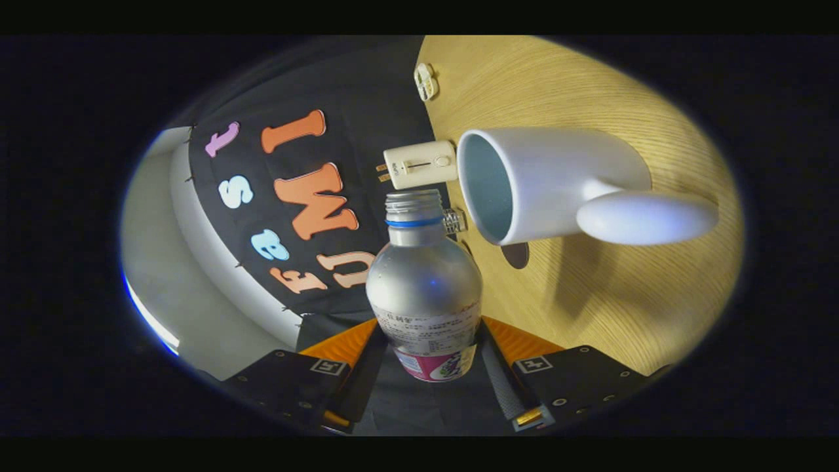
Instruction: Take the bottle from table, then pour the juice into the cup, finally place the bottle on the coaster
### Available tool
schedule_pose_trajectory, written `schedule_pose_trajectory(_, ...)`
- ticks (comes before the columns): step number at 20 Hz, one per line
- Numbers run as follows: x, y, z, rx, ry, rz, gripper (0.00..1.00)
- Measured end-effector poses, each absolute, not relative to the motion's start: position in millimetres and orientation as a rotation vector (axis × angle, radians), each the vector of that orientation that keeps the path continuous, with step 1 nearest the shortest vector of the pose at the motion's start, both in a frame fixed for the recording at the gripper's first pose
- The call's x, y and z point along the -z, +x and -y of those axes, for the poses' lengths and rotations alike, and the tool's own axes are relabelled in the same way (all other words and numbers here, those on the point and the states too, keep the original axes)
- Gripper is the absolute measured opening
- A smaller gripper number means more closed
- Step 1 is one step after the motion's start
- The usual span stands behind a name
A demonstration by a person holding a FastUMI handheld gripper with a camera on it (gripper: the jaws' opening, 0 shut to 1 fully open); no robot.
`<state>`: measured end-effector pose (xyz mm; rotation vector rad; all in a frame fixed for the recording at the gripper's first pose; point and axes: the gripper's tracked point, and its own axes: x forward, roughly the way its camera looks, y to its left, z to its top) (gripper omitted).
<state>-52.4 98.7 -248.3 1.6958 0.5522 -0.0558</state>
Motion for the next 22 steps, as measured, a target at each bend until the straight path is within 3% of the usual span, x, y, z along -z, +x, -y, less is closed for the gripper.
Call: schedule_pose_trajectory(22,229,-43,-102,0.051,1.877,-0.485,0.78)
